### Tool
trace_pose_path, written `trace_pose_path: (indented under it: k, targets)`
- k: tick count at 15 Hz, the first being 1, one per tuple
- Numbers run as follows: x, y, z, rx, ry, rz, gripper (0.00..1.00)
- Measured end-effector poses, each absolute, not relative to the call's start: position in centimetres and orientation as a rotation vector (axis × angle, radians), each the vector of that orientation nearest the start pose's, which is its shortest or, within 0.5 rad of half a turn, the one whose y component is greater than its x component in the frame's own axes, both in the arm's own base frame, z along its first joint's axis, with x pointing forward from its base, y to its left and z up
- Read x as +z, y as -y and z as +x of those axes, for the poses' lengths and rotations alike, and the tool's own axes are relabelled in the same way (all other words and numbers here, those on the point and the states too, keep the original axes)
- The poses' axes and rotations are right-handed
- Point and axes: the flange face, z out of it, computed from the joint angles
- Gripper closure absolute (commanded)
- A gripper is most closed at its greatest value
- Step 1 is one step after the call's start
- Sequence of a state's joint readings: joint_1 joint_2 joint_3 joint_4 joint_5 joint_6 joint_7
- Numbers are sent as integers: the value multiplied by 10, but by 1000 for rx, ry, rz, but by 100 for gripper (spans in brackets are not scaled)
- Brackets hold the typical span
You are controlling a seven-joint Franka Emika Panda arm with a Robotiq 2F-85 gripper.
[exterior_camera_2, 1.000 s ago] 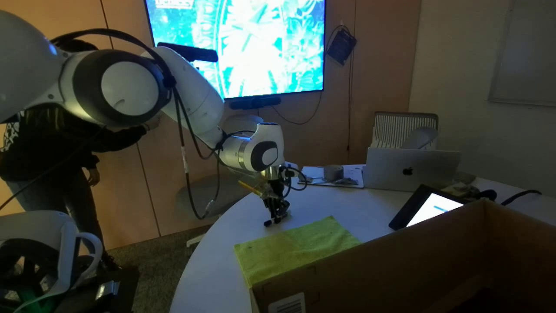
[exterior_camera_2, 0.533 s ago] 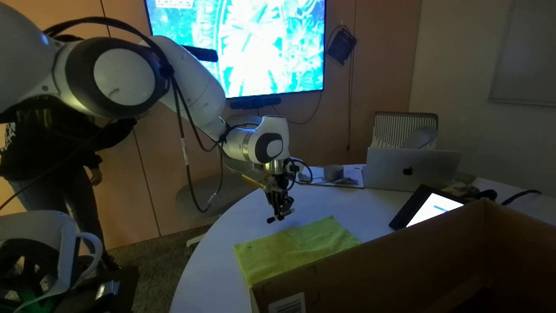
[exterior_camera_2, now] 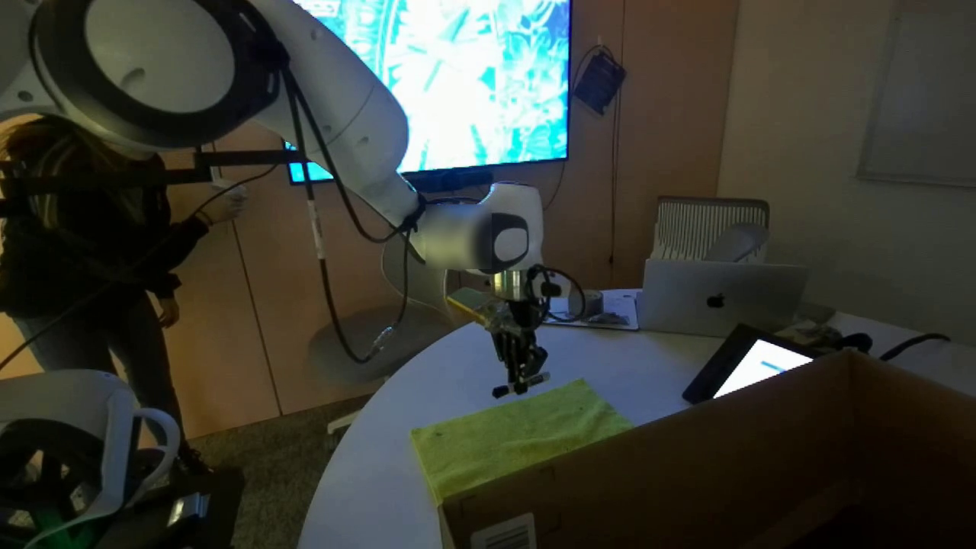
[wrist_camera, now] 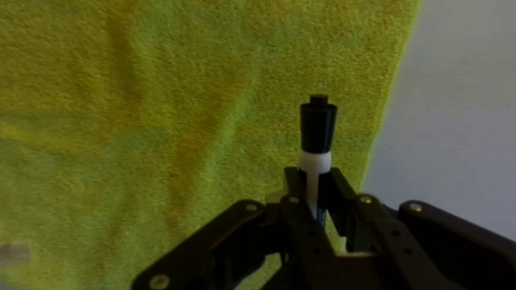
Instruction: Pick up the marker and wrap it on the cloth, then put the cloth in the box
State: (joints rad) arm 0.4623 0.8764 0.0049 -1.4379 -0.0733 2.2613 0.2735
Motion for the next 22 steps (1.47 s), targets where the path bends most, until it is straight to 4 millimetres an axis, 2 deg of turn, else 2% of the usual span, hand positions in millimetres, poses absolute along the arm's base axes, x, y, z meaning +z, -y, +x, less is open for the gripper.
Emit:
trace_pose_path:
  k: [5, 10, 16, 20, 21, 22]
  targets:
    - [146, -257, 636, 154, 233, -3218, 94]
    - [125, -218, 635, 87, 24, -3217, 94]
    - [95, -200, 620, 11, -97, -3212, 94]
    - [94, -200, 618, -11, -95, -3211, 93]
    - [94, -200, 617, -13, -94, -3211, 60]
    - [94, -200, 617, -15, -94, -3210, 59]
